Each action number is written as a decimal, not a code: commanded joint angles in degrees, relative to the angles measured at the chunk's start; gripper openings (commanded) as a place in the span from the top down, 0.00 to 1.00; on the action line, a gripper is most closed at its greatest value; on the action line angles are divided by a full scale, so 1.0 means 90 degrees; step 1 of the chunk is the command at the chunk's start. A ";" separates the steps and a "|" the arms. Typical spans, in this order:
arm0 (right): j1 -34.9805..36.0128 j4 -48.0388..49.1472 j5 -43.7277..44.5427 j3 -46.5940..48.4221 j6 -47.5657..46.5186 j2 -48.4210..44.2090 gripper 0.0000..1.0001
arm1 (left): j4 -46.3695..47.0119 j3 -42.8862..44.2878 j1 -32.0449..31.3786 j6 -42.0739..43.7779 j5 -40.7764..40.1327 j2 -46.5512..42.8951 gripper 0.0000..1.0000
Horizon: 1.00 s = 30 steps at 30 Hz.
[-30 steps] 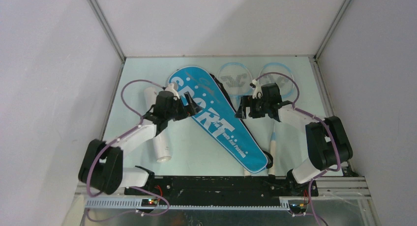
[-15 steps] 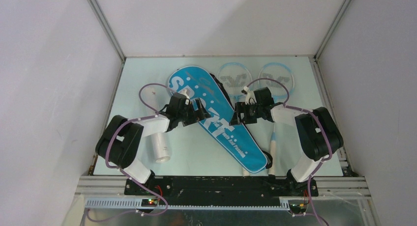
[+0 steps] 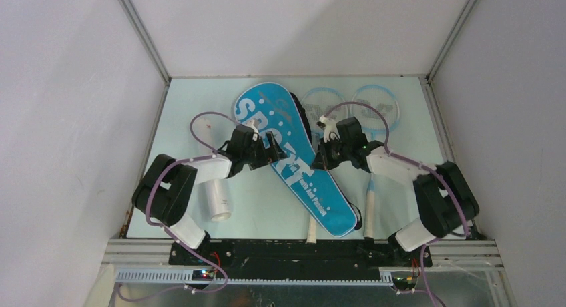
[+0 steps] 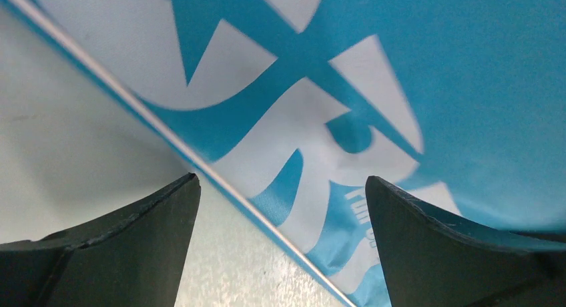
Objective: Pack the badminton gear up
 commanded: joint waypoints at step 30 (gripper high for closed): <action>0.3186 -0.0359 0.6140 0.1246 -0.1763 -0.0394 1.00 | -0.0969 0.1197 -0.0168 0.0012 -0.1214 -0.2104 0.05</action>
